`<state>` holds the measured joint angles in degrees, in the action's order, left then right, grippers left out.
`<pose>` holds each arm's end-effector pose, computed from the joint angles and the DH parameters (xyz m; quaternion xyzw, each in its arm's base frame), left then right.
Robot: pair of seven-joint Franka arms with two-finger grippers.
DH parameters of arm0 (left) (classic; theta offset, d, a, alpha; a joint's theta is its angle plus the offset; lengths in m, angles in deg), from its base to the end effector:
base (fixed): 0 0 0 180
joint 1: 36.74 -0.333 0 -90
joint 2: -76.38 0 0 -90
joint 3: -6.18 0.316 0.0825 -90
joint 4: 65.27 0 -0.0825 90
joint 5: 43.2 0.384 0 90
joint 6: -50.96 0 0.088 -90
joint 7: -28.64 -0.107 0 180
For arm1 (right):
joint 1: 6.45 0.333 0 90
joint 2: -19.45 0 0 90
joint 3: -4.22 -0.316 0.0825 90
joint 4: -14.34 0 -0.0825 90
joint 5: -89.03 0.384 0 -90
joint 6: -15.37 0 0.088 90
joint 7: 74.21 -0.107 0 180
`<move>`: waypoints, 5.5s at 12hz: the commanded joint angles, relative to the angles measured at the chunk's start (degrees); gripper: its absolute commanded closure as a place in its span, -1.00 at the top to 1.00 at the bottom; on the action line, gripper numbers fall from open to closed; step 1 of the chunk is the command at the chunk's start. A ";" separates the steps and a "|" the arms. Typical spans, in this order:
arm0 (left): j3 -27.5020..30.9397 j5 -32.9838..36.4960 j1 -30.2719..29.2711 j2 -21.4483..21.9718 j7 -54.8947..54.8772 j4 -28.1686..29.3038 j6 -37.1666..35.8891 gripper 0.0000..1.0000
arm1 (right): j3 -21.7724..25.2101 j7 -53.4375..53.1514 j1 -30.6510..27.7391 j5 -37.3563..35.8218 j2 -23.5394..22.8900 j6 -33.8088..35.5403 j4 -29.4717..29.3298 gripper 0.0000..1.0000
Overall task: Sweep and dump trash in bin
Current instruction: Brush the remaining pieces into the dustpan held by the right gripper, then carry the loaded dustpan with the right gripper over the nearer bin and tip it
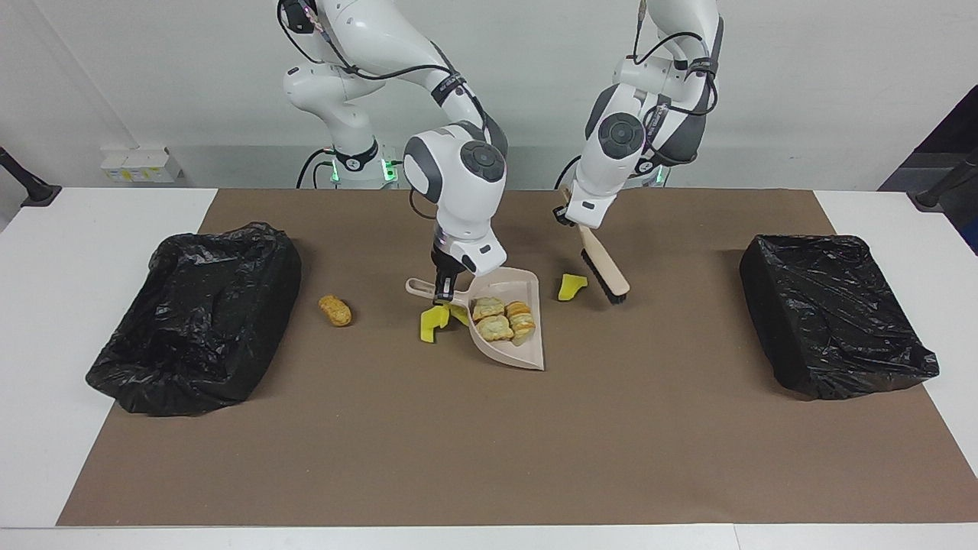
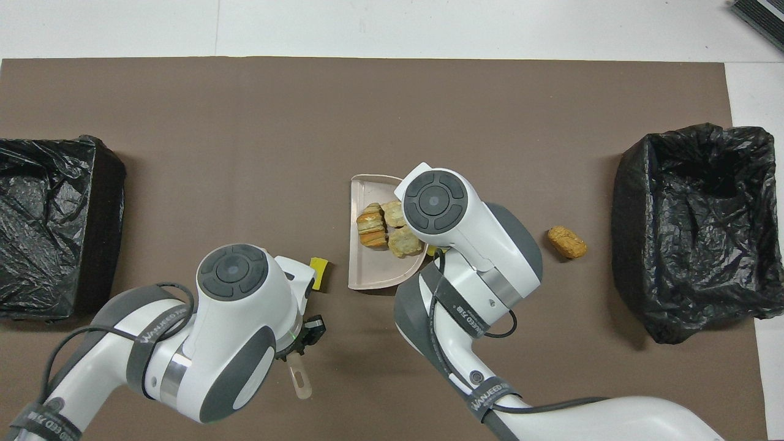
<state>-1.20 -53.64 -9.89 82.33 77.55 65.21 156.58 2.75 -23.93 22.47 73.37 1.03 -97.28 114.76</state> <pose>0.3736 -0.2719 0.3769 -0.9696 -0.1652 0.1729 0.0518 0.5541 0.3033 0.3799 0.7165 0.6854 -0.0730 0.1077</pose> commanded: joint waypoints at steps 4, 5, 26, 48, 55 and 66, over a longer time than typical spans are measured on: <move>0.08 -0.81 5.14 0.03 3.75 6.19 15.47 -1.00 | -0.11 -1.94 0.17 -0.25 0.14 -0.03 0.21 -1.00; 0.08 -0.81 5.06 -2.50 2.44 5.49 19.07 -1.00 | -0.20 -1.94 0.17 -0.25 0.14 -0.03 0.21 -1.00; -0.62 -1.89 5.94 -5.16 -11.75 -3.91 18.17 -1.00 | -0.20 -2.56 -0.27 -0.07 0.22 -0.29 0.21 -1.00; -0.62 2.89 16.74 -2.18 8.21 -0.05 15.32 -1.00 | -0.03 33.02 -25.92 16.81 5.93 2.96 -7.87 -1.00; -0.62 -1.17 20.61 -1.56 -1.71 5.13 19.89 -1.00 | 0.68 49.28 -40.43 15.40 8.22 5.60 -10.41 -1.00; -0.01 -1.78 16.86 -2.62 3.74 4.96 21.74 1.00 | 1.12 63.63 -54.59 -0.32 11.21 5.51 -10.51 -1.00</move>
<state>-1.65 -54.83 9.76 78.81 80.69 70.39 178.02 4.45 38.50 -31.06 75.81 10.93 -91.77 103.72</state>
